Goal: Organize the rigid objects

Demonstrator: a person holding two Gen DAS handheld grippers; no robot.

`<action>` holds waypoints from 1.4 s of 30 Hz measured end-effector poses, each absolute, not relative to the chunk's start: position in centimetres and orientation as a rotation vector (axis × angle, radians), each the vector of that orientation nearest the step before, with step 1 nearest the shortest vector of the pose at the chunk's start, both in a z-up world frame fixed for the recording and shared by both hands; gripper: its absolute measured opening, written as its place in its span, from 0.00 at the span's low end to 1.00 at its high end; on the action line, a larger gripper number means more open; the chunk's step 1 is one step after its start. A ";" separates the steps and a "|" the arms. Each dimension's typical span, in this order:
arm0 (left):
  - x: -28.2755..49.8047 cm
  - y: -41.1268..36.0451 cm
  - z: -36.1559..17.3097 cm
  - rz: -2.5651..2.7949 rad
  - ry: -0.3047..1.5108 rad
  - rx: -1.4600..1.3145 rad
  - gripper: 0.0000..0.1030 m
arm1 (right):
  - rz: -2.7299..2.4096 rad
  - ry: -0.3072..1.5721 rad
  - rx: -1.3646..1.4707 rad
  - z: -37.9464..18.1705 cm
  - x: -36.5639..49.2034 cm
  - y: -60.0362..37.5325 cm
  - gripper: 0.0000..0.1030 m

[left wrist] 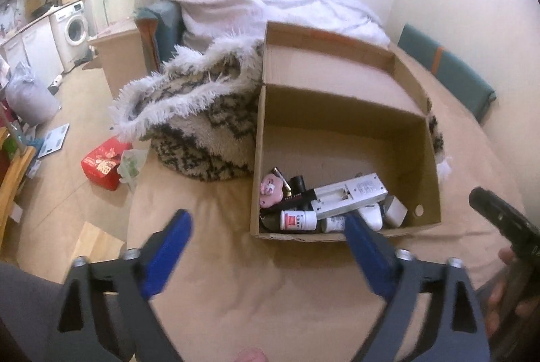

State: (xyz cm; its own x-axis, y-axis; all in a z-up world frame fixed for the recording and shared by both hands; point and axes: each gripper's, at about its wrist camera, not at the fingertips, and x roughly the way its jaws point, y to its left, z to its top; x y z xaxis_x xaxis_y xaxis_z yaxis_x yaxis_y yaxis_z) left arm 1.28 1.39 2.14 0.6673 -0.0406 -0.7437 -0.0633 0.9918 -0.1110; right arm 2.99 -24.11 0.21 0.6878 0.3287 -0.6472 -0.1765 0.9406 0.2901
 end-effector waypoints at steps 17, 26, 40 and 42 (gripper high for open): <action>1.0 0.0 1.8 0.077 0.780 -0.066 1.00 | 0.229 0.763 0.197 -1.8 2.6 -23.3 1.00; 1.2 0.3 1.6 0.110 0.792 -0.065 1.00 | 0.228 0.763 0.153 -2.0 2.5 -22.8 1.00; 0.8 -0.2 1.6 0.088 0.782 -0.036 1.00 | 0.223 0.750 0.129 -1.9 2.5 -22.5 1.00; 0.8 -0.2 1.6 0.089 0.783 -0.034 1.00 | 0.223 0.748 0.129 -1.9 2.5 -22.6 1.00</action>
State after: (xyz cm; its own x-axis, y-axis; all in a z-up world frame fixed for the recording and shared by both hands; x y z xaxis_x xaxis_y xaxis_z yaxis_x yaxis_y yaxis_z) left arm 0.79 -0.16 1.55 0.7051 0.0671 -0.7059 -0.0927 0.9957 0.0020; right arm 2.51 -22.61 -1.89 0.7113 0.2459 -0.6585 -0.1544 0.9686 0.1949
